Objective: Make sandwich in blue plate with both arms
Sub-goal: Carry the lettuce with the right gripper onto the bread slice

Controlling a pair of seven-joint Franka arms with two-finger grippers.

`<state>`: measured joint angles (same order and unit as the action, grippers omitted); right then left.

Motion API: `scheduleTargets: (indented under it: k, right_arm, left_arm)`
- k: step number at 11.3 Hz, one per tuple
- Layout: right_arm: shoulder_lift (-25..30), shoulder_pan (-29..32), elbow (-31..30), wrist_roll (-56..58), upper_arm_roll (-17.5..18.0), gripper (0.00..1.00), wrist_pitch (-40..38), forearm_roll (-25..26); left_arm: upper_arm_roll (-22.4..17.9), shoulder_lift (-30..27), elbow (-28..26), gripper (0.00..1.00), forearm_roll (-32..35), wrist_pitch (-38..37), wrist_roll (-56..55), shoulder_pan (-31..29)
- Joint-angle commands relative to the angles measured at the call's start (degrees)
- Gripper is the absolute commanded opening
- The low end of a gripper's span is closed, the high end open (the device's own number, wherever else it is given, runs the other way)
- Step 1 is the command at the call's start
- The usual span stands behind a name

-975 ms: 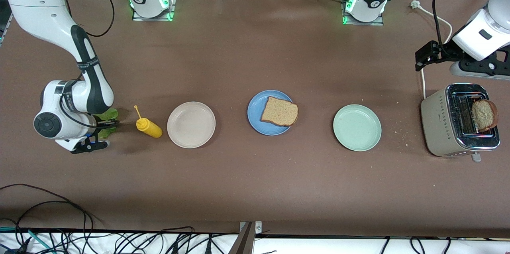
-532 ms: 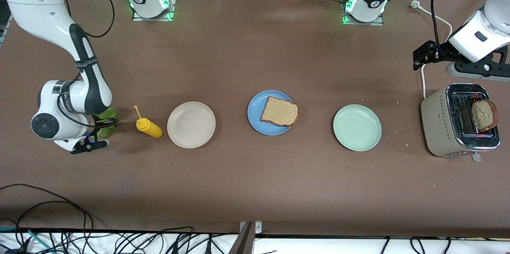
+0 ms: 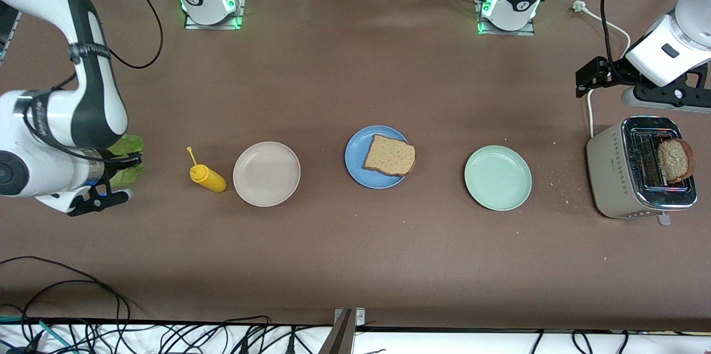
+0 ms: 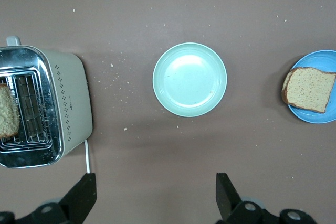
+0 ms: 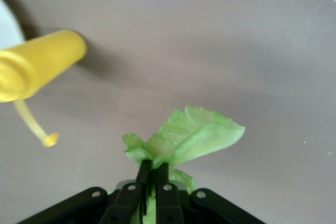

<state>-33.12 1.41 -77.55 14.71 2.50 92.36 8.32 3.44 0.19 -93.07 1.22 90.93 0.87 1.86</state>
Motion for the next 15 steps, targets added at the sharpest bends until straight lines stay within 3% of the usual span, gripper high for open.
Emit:
scheduleTargets:
  k: [1, 4, 6, 11, 15]
  right_arm:
    - [1.2, 0.5, 7.7, 0.5, 5.4, 0.00, -5.7, -2.0]
    - [1.5, 0.4, 10.1, -10.6, 12.6, 0.00, -5.1, -6.3]
    - [0.8, -1.3, 11.5, -20.3, 16.8, 0.00, -1.9, -6.6]
    - [-5.4, -14.1, 11.3, -32.2, 17.1, 0.00, 23.5, -7.1]
    - [-12.7, -20.2, 11.3, -41.0, 16.8, 0.00, 43.4, -6.6]
  left_arm:
    - [-0.2, -0.1, 0.4, 1.00, 0.9, -0.8, -0.3, 0.3]
    - [-0.3, 0.0, 0.7, 1.00, 0.9, -0.8, 0.3, -0.3]
    - [-0.3, 0.0, 0.7, 1.00, 0.9, -0.8, 0.2, -0.4]
    - [-0.5, 0.1, 0.7, 1.00, 0.9, -0.8, 0.4, -0.7]
    - [-0.5, 0.1, 0.7, 1.00, 1.0, -0.8, 0.4, -0.6]
